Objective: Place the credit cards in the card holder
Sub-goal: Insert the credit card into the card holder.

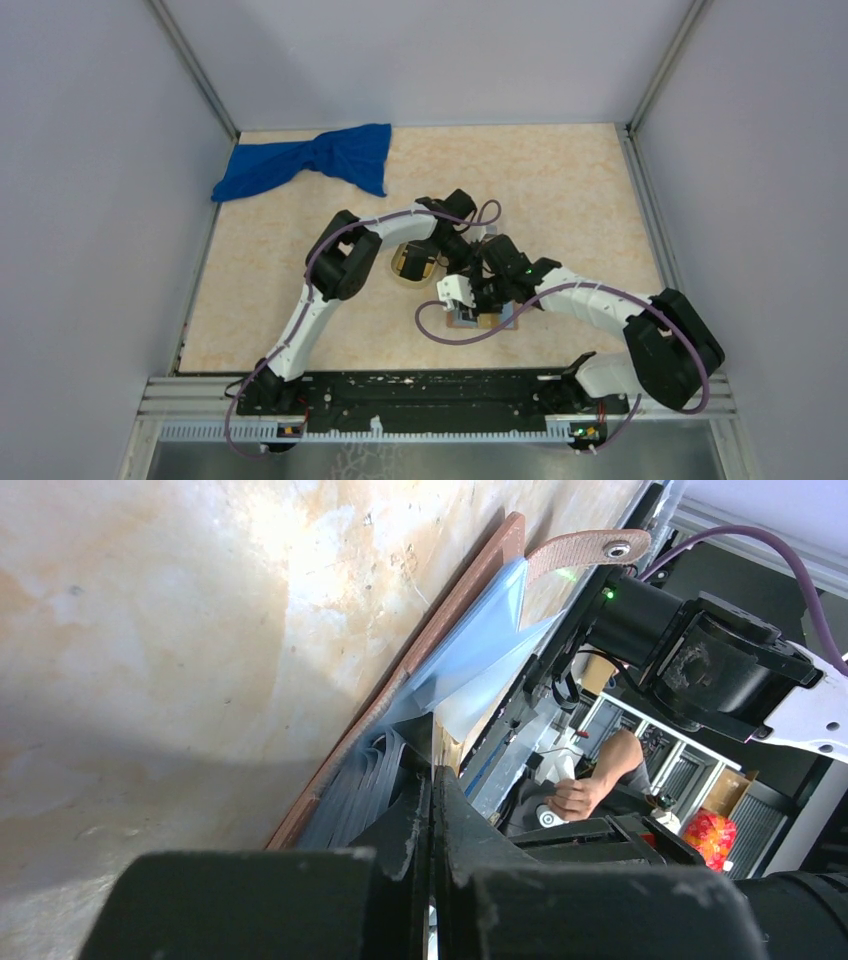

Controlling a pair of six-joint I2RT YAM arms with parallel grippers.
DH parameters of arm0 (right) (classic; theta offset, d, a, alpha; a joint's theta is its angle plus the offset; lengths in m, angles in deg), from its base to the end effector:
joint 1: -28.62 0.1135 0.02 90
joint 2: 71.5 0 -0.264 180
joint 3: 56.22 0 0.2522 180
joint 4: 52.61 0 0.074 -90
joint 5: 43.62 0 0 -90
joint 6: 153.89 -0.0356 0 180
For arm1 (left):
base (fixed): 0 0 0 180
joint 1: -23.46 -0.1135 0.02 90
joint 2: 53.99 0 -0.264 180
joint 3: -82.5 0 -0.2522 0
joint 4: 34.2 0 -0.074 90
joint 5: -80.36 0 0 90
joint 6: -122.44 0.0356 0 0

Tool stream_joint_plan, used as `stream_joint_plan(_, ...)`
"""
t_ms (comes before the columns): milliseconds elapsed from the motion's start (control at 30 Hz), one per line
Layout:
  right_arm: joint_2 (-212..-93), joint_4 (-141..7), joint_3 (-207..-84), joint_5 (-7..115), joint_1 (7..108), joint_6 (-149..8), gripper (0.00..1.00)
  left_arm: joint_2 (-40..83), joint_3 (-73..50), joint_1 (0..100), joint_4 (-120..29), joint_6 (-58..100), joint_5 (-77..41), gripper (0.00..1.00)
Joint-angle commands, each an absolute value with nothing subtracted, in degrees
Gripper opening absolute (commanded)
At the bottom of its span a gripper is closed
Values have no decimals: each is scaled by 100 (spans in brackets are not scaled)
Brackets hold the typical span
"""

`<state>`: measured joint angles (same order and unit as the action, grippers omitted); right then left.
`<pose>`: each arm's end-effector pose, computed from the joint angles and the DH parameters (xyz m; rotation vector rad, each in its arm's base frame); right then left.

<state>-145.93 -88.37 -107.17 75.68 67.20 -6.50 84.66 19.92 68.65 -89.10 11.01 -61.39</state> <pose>0.1722 0.1597 0.1771 -1.9658 1.5304 0.5292 0.3158 -0.3576 0.1033 -0.6775 -2.4839 1.2135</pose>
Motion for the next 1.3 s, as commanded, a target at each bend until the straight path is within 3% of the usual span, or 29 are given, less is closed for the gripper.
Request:
stream_joint_plan(0,-14685,-8668,-10766,7284,6882,-681,7,8993,1597,6924,-9068,1522,-4754,3)
stream_joint_plan(467,-14698,-9220,-10663,6434,6878,-478,6,8988,1575,6918,-9087,1574,-4677,17)
stream_joint_plan(833,-14762,-9362,-10719,6730,6872,-548,6,9052,1647,6907,-9126,1592,-4733,12)
stream_joint_plan(1267,-14751,-9512,-10699,6274,6658,-622,6,8987,1684,6876,-9202,1611,-4590,28)
